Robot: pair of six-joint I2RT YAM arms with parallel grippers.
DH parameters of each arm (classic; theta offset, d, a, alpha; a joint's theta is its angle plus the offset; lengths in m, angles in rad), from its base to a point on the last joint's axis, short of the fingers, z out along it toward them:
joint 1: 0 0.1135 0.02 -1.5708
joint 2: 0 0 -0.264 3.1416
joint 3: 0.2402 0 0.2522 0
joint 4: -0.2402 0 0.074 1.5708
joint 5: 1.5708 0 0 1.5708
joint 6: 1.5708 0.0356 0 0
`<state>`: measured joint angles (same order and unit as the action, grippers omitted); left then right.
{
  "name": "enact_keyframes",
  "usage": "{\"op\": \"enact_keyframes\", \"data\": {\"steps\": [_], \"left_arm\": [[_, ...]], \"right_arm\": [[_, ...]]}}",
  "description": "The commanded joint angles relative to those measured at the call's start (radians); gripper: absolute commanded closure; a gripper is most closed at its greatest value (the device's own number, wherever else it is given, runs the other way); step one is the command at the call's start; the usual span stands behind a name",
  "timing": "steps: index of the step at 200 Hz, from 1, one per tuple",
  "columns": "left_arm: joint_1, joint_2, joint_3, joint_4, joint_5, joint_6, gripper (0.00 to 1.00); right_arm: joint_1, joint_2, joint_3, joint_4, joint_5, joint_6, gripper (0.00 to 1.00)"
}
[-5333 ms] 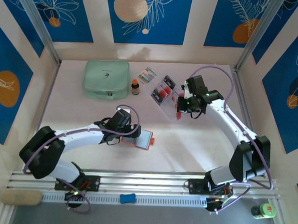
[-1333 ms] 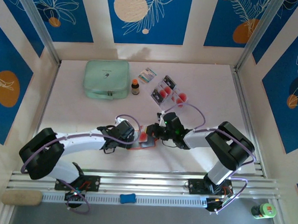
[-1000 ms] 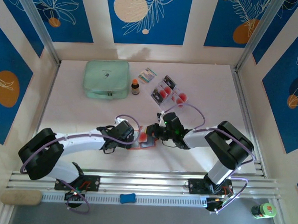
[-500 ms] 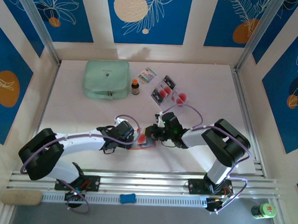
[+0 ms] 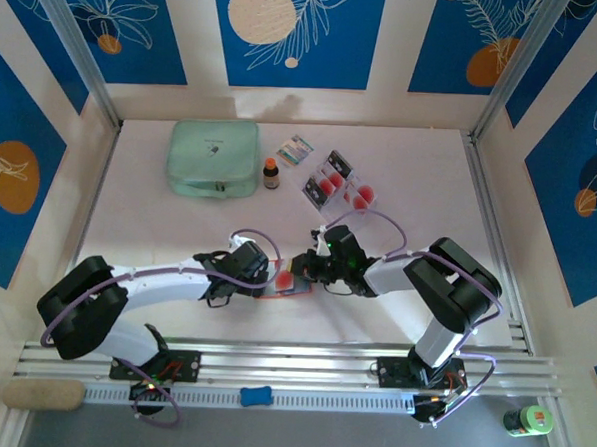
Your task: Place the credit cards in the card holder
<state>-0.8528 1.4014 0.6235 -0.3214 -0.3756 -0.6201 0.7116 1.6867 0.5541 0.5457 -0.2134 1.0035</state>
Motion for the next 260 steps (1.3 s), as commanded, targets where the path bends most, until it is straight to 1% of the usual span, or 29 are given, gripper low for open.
{"op": "enact_keyframes", "data": {"steps": [1, 64, 234, 247, 260], "left_arm": [[0.009, -0.011, -0.015, -0.015, -0.016, -0.004, 0.00], [0.010, -0.010, -0.017, -0.015, -0.017, -0.003, 0.00], [0.010, -0.010, -0.023, -0.006, -0.018, -0.003, 0.00], [0.011, -0.010, -0.021, -0.005, -0.018, -0.003, 0.00], [0.010, -0.011, -0.022, -0.006, -0.018, -0.004, 0.00]], "right_arm": [[0.006, -0.010, -0.010, -0.066, -0.002, 0.009, 1.00], [0.006, -0.009, 0.000, -0.106, -0.005, 0.017, 1.00], [0.014, 0.074, 0.085, -0.193, -0.073, 0.002, 1.00], [0.014, 0.081, 0.101, -0.214, -0.081, -0.007, 0.94], [0.013, 0.081, 0.119, -0.247, -0.084, -0.026, 0.82]]}}
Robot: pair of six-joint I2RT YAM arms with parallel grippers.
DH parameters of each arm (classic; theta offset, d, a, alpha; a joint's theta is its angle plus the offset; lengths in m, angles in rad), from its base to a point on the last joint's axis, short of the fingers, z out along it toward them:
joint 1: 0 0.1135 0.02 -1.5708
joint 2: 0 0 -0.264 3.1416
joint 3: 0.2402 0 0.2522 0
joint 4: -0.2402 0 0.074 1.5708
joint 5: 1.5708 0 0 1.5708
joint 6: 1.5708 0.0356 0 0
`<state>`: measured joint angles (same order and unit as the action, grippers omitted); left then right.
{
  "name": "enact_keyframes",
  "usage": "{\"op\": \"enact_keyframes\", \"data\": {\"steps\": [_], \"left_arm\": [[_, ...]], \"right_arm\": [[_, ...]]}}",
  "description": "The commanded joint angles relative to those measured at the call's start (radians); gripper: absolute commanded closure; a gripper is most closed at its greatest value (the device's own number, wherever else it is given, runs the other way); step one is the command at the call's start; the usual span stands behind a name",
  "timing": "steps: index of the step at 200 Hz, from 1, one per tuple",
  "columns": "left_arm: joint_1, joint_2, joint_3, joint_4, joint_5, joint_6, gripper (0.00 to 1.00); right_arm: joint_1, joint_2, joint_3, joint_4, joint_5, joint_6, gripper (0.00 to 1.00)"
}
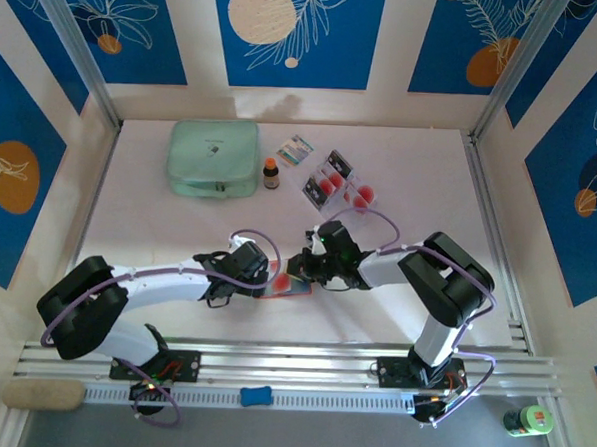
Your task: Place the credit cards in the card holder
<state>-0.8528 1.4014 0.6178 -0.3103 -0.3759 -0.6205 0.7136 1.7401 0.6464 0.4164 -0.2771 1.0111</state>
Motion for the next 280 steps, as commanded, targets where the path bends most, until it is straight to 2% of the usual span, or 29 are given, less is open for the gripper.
{"op": "enact_keyframes", "data": {"steps": [1, 16, 36, 85, 103, 141, 156, 237, 280], "left_arm": [[0.009, -0.011, -0.015, -0.017, -0.017, -0.004, 0.00], [0.010, -0.013, -0.015, -0.017, -0.017, -0.002, 0.00], [0.011, -0.013, -0.015, -0.015, -0.018, -0.003, 0.00], [0.010, -0.015, -0.020, -0.010, -0.019, -0.003, 0.00], [0.010, -0.015, -0.021, -0.010, -0.018, -0.002, 0.00], [0.011, -0.015, -0.024, -0.004, -0.019, -0.003, 0.00], [0.010, -0.014, -0.023, -0.003, -0.018, -0.002, 0.00], [0.009, -0.028, -0.017, 0.003, -0.018, -0.005, 0.00], [0.027, -0.111, -0.011, 0.000, -0.018, -0.030, 0.00]], "right_arm": [[0.011, 0.027, 0.027, -0.120, -0.020, -0.034, 0.81], [0.005, 0.013, 0.047, -0.164, -0.024, -0.066, 0.71], [-0.012, -0.019, 0.075, -0.230, -0.027, -0.112, 0.63], [-0.042, -0.089, 0.159, -0.401, -0.015, -0.226, 0.59], [-0.042, -0.093, 0.184, -0.440, -0.010, -0.250, 0.63], [-0.037, -0.062, 0.214, -0.469, -0.017, -0.267, 0.85], [-0.031, -0.043, 0.220, -0.474, -0.017, -0.267, 0.89], [0.028, 0.100, 0.304, -0.544, -0.025, -0.270, 0.95], [0.044, 0.135, 0.359, -0.568, -0.056, -0.267, 0.96]]}}
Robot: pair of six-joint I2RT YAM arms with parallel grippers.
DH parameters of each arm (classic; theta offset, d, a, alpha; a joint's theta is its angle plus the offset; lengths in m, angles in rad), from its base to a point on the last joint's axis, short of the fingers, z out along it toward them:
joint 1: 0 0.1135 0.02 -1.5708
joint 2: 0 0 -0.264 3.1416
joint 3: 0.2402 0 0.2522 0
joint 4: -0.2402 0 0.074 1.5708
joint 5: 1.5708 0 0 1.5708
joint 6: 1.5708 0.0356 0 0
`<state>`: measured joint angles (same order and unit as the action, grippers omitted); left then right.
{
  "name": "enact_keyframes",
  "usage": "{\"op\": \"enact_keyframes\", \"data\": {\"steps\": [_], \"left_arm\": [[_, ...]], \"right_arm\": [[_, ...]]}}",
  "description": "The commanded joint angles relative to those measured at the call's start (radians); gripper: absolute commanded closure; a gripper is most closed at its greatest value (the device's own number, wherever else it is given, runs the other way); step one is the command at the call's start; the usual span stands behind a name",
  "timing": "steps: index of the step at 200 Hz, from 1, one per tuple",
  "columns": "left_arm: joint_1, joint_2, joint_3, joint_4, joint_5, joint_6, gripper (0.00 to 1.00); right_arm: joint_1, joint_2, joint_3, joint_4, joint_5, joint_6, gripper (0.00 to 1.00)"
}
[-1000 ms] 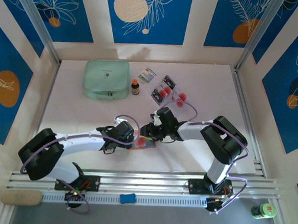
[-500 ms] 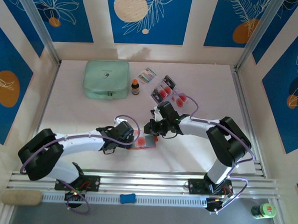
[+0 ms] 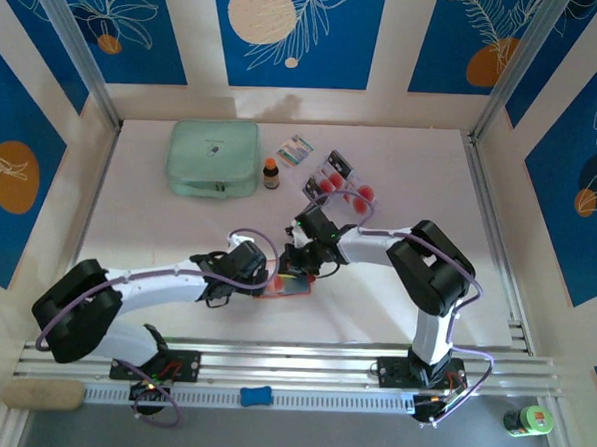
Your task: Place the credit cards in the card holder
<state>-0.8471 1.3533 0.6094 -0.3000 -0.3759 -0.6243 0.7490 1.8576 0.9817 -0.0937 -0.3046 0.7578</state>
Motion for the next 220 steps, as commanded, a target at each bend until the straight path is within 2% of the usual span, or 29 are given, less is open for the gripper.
{"op": "enact_keyframes", "data": {"steps": [1, 79, 151, 220], "left_arm": [[0.022, -0.066, -0.003, -0.010, -0.019, -0.027, 0.00], [0.081, -0.172, -0.059, -0.083, -0.014, -0.122, 0.00], [0.095, -0.098, -0.052, -0.140, -0.016, -0.140, 0.00], [0.098, -0.013, -0.021, -0.115, 0.005, -0.104, 0.00]], "right_arm": [[0.008, 0.016, 0.024, -0.058, -0.029, -0.014, 0.96], [-0.013, -0.123, 0.036, -0.178, 0.050, -0.067, 0.96], [0.023, -0.061, 0.114, -0.327, 0.191, -0.148, 0.98], [0.059, 0.012, 0.178, -0.366, 0.232, -0.160, 0.98]]}}
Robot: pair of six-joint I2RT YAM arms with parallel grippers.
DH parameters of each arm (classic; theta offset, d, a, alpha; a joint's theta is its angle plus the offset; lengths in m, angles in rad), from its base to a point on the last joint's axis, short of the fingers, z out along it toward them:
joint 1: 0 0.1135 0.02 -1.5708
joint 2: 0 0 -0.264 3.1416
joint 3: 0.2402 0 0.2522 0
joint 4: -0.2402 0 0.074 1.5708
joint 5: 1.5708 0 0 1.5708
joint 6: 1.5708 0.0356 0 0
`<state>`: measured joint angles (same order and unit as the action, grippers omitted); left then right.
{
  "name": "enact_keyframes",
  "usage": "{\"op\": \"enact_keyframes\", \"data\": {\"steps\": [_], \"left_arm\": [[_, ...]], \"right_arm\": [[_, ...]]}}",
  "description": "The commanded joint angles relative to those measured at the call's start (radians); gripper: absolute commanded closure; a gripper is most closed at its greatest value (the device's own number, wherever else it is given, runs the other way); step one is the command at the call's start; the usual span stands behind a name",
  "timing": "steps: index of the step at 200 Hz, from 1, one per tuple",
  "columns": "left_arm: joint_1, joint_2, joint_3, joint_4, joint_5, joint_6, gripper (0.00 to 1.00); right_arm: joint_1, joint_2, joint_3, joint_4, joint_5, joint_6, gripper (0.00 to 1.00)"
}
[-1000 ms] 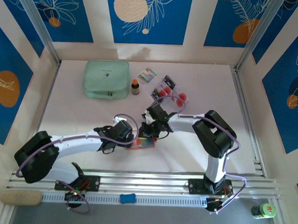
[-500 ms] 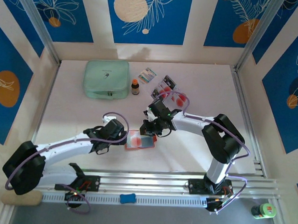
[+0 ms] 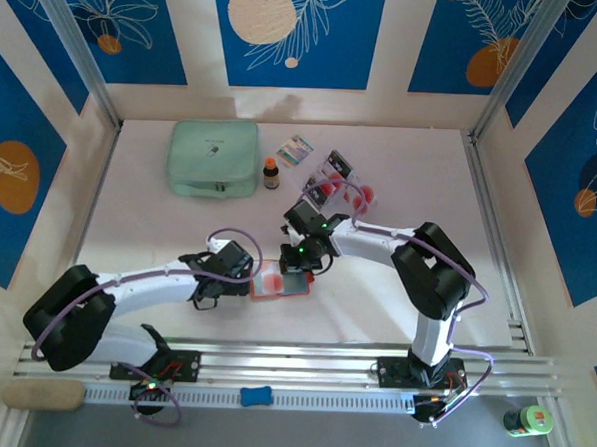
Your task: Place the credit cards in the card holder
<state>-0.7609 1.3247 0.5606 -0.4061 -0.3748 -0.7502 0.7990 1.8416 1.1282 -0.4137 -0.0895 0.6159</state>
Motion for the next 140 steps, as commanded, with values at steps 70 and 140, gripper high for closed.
{"op": "enact_keyframes", "data": {"steps": [70, 140], "left_arm": [[0.011, 0.036, 0.031, 0.012, 0.013, 0.036, 0.00], [0.011, 0.050, 0.028, 0.029, 0.018, 0.040, 0.00]], "right_arm": [[0.037, 0.057, 0.070, -0.059, 0.010, -0.013, 0.99], [0.067, 0.079, 0.093, -0.055, -0.017, 0.001, 0.99]]}}
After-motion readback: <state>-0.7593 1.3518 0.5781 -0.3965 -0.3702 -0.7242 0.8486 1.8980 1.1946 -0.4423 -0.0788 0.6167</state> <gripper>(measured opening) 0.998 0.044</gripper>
